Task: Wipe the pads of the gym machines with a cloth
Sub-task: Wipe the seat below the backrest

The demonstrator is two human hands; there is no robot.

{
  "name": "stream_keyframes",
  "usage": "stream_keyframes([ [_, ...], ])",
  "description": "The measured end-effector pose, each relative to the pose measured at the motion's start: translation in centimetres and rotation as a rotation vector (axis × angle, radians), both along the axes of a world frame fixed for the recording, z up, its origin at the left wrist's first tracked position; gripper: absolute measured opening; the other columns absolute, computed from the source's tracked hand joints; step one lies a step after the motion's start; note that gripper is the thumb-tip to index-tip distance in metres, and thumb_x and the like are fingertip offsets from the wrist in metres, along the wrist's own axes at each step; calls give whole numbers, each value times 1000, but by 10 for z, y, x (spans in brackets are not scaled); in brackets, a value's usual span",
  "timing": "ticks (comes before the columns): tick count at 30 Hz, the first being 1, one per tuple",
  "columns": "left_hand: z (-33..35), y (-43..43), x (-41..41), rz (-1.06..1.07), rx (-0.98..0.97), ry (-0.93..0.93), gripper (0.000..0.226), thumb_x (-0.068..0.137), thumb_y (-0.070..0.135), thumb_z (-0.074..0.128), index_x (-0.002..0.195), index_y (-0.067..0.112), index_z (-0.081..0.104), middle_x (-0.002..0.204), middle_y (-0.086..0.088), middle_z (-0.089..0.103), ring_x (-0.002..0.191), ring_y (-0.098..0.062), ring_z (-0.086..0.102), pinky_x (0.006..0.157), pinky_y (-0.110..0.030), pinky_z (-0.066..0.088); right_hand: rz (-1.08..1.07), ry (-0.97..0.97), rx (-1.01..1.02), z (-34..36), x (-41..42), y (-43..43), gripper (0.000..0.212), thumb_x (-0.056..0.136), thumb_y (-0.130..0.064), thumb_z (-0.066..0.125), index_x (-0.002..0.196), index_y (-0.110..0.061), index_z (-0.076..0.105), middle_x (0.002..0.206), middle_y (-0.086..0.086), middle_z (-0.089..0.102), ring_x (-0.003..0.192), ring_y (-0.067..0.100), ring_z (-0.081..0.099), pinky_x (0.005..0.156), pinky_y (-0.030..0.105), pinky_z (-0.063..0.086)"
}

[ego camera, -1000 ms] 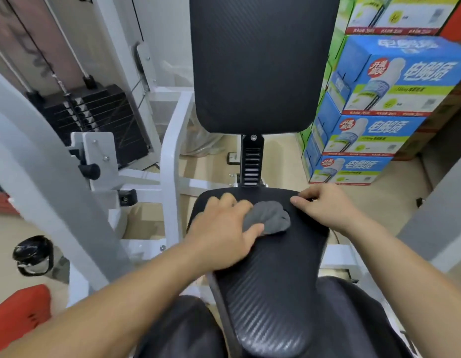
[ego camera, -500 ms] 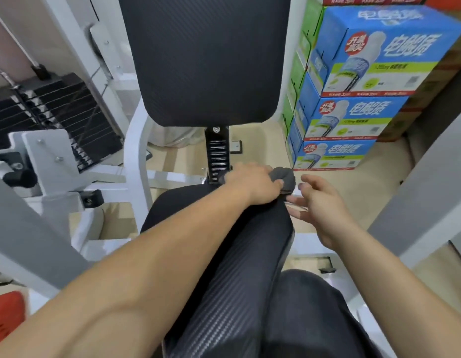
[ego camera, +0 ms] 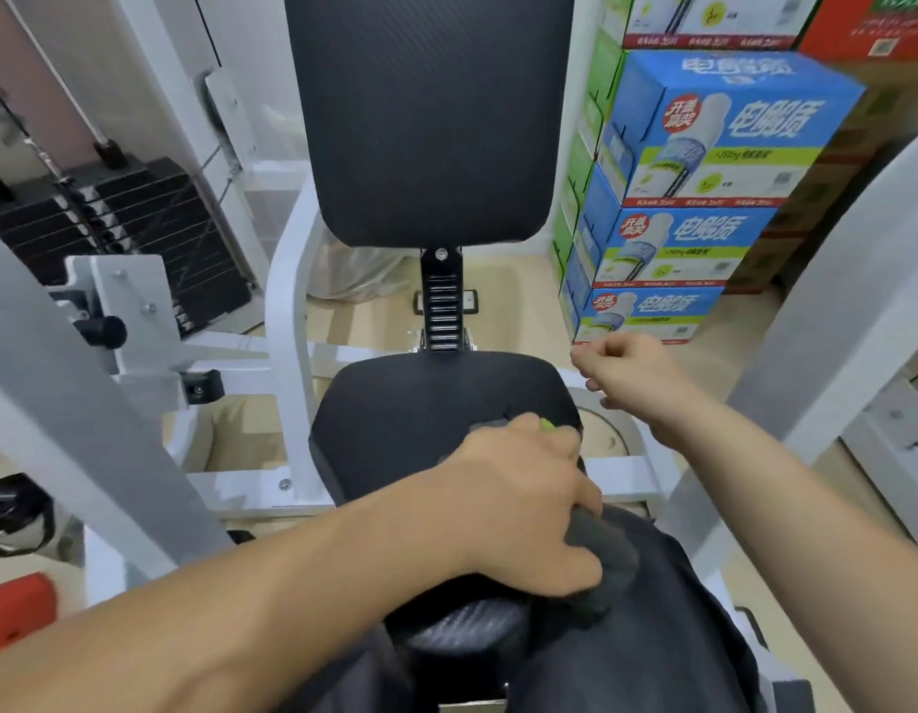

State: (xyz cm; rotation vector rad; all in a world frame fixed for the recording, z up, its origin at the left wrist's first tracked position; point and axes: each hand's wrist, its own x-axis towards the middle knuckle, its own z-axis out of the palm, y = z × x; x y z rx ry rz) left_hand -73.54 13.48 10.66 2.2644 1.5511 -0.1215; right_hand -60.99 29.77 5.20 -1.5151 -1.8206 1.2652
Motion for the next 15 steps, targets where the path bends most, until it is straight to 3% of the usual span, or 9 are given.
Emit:
stream_keyframes([
  [2,15,-15,-12,23,-138,-183,20,72,57,56,67,38,63,89,7,53,92,-18,51,80,-39,53,60,-24,54,6,-9,-6,28,97,-27,64,76,-8,62,78,3,61,74,17,55,67,29,47],
  [4,19,-13,-34,153,-262,-438,27,71,47,66,56,27,57,80,0,58,82,-21,59,75,-45,56,114,-57,100,9,-20,-10,27,97,-26,64,73,-13,63,73,-1,60,70,14,54,64,29,45],
  [7,2,11,-82,508,19,-578,29,76,39,69,61,17,56,69,-2,60,70,-20,61,68,-45,54,137,-118,166,8,-41,-4,27,97,-27,64,81,-6,67,73,4,62,70,15,55,66,31,45],
  [9,-19,28,-114,749,230,-466,34,83,45,64,63,20,55,66,9,59,70,-15,60,60,-37,48,147,-182,194,4,-56,3,27,96,-30,64,86,-5,69,80,10,70,75,19,60,72,33,50],
  [11,-43,44,-138,854,352,-290,36,90,53,58,69,25,52,81,6,58,80,-18,59,61,-33,41,181,-252,194,0,-68,9,24,94,-33,63,89,-11,72,87,6,73,85,22,66,82,36,54],
  [13,-60,61,-150,833,457,-234,30,95,54,56,82,27,53,93,2,55,90,-21,55,66,-35,40,228,-352,209,-5,-78,14,21,93,-38,60,88,-21,72,89,-5,73,90,20,67,86,38,57],
  [15,-71,86,-155,724,637,-150,26,98,49,57,107,25,61,105,-2,54,97,-24,51,72,-38,45,257,-466,247,-8,-88,16,21,92,-42,58,88,-26,72,91,-10,72,92,20,67,82,36,57],
])
